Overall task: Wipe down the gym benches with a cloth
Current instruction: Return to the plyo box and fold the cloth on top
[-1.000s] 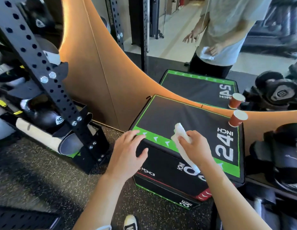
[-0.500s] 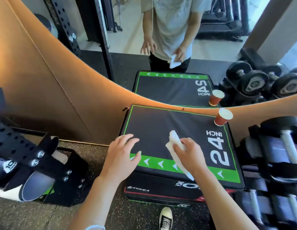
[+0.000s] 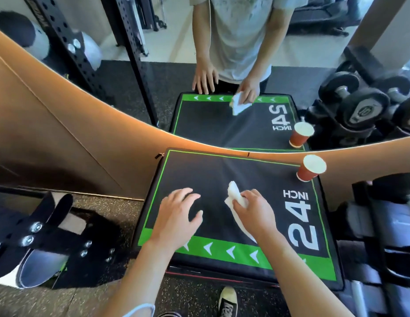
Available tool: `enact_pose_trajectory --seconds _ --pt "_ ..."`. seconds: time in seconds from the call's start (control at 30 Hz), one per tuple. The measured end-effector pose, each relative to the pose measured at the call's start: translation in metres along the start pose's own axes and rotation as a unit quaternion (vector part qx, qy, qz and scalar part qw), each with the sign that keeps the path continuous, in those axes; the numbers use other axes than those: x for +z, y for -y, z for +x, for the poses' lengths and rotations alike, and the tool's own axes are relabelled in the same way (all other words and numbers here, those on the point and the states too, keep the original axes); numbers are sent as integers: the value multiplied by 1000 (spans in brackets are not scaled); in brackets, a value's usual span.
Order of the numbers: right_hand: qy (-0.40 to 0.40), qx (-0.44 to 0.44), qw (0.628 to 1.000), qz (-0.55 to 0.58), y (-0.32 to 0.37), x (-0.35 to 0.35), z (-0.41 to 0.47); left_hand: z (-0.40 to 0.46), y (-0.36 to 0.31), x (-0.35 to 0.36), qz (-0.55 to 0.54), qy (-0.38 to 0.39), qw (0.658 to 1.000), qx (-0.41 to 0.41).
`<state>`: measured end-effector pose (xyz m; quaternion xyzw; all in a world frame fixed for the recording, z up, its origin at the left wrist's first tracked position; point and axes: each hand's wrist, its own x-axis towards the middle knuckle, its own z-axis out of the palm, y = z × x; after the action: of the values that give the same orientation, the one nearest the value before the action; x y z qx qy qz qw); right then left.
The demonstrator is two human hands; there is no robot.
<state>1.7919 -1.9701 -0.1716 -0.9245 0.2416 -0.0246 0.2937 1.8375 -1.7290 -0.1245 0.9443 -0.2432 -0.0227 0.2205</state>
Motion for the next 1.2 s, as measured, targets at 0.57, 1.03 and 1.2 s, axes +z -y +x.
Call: enact_pose_trajectory --seconds 0.57,1.03,1.2 --pt "25 44 999 12 -42 18 -3 48 -13 72 -4 127 992 22" --pt "52 99 994 -9 -44 26 7 62 -36 115 14 159 987 31" --pt "65 135 988 28 -39 27 5 63 -38 119 3 172 985 18"
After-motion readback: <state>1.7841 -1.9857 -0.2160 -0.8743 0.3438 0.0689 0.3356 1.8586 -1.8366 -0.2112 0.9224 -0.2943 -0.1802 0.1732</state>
